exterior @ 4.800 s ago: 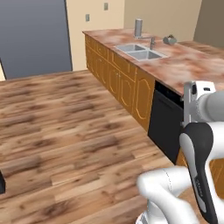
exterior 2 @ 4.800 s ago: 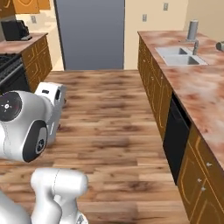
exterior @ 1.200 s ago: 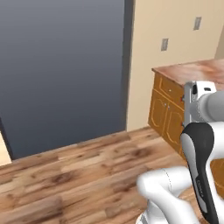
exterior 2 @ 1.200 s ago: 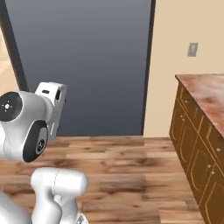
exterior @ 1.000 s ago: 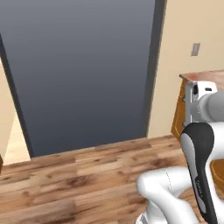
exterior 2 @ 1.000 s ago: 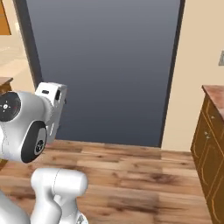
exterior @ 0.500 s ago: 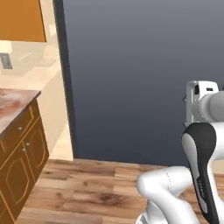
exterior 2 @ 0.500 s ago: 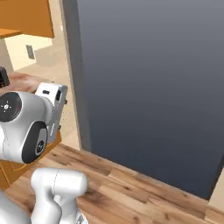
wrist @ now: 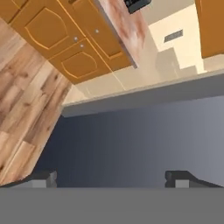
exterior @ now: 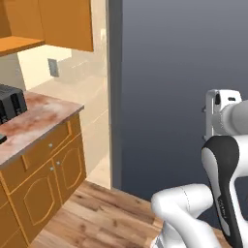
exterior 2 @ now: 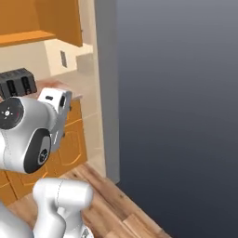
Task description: There is a bowl on the dining counter. Grab a lemon wedge from the fridge and place it in the bowl. Then get the liquor bottle and glass cup from the cabinet and place them next to the bowl.
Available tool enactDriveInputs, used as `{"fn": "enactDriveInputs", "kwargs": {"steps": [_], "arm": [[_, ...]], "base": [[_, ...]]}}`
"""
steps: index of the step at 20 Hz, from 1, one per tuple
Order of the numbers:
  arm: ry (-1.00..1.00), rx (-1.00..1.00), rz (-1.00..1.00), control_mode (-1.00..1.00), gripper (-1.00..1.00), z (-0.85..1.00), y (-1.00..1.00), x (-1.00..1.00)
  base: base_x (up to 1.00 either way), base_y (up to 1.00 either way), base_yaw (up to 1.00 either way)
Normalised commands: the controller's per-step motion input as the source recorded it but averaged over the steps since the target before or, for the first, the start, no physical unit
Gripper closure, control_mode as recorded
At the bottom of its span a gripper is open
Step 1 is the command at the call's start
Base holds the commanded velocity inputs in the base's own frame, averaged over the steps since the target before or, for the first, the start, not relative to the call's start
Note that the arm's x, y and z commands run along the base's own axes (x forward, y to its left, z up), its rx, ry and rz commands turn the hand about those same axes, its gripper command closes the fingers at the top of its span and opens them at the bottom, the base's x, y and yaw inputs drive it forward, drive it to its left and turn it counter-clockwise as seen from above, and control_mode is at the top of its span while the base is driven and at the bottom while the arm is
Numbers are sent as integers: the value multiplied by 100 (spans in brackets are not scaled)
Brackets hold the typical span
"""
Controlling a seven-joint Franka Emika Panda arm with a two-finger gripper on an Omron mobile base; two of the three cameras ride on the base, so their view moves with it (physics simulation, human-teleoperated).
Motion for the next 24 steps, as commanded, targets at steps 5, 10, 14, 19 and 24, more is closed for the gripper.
{"fn": "enactDriveInputs", "kwargs": {"steps": [5, 10, 14, 19, 24], "arm": [[0, 0, 0, 100, -100, 0, 0, 0], [0, 0, 0, 100, -100, 0, 0, 0], [0, 0, 0, 100, -100, 0, 0, 0], [0, 0, 0, 100, -100, 0, 0, 0], [0, 0, 0, 100, -100, 0, 0, 0]], "base": [[50, -34, 63], [57, -10, 59], [92, -14, 43], [100, -22, 37], [86, -5, 41]]}}
